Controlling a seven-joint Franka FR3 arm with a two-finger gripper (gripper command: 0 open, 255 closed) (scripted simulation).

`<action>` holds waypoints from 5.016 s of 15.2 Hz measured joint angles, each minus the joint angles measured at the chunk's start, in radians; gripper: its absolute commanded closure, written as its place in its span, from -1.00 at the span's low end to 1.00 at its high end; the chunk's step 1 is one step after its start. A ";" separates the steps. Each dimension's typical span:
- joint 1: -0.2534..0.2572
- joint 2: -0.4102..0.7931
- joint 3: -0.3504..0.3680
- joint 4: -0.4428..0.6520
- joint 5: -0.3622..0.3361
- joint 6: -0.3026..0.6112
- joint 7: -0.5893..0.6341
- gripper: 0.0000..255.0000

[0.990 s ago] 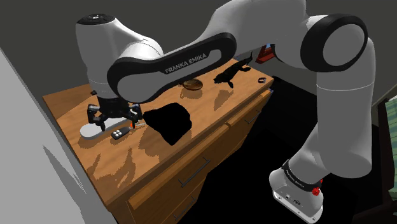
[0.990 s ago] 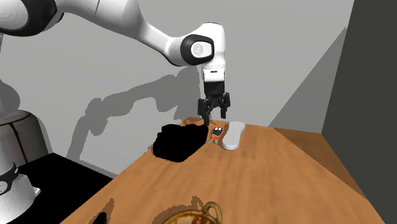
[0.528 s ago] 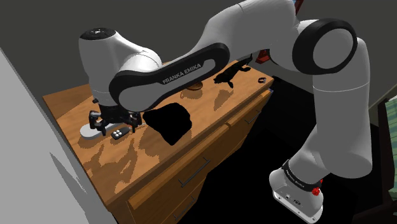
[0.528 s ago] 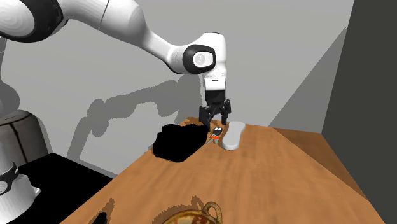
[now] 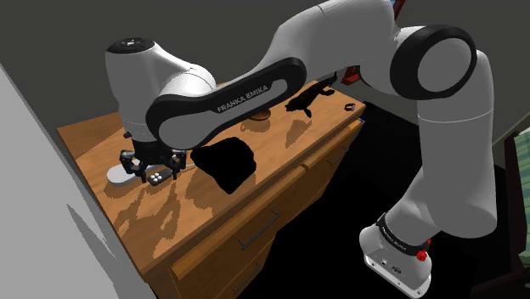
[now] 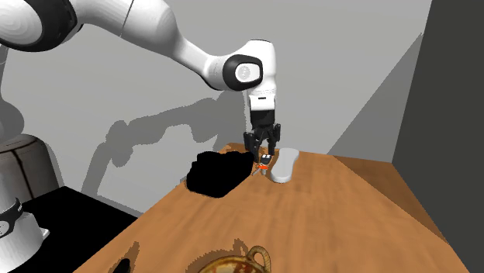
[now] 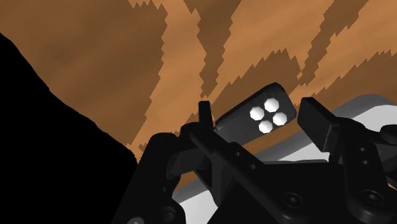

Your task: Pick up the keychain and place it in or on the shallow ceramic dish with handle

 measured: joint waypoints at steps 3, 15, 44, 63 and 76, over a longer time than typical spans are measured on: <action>0.000 0.000 0.000 0.000 0.000 0.000 0.000 1.00; -0.003 -0.033 0.014 0.042 0.022 -0.071 -0.016 1.00; -0.275 -0.327 0.016 -0.123 0.198 -0.149 -0.316 1.00; -0.560 -0.417 -0.126 -0.203 0.300 -0.132 -0.765 1.00; -0.562 -0.367 -0.136 -0.312 0.276 0.024 -0.762 1.00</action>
